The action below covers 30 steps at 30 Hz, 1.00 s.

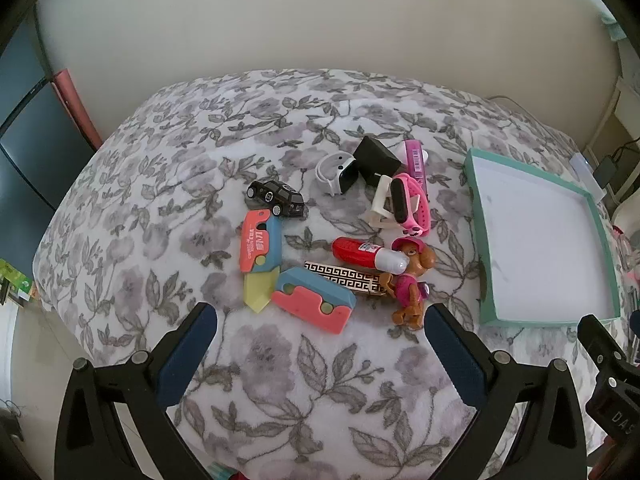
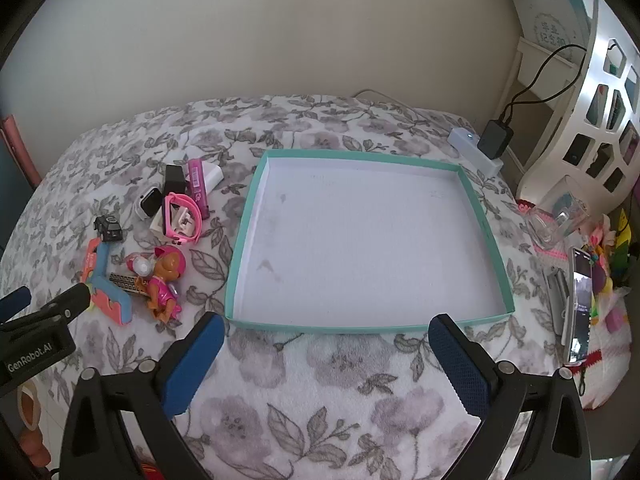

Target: Organize rigid objects

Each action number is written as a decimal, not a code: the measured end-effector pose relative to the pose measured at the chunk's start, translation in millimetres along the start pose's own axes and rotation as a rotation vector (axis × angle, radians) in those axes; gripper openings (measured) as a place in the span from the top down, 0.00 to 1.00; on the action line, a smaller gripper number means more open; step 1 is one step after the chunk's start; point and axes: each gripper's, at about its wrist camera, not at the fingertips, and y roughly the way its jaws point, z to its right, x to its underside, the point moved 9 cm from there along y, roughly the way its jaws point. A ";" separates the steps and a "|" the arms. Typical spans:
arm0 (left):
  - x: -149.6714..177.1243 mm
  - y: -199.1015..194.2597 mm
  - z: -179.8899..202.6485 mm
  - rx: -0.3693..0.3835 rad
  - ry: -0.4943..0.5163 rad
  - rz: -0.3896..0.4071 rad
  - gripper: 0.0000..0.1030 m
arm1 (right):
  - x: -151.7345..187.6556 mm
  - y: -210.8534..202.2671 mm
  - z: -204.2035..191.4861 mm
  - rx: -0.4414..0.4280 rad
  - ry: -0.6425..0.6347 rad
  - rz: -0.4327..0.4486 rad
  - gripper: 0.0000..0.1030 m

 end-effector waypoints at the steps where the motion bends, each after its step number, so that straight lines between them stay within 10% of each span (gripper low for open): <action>1: -0.1 -0.1 0.2 0.001 0.000 -0.001 0.00 | 0.2 -0.1 0.0 0.000 0.000 -0.001 0.00; 30: 2.2 2.6 -3.7 -0.013 -0.009 -0.015 0.00 | 1.6 2.6 -1.1 0.011 -0.012 -0.012 0.00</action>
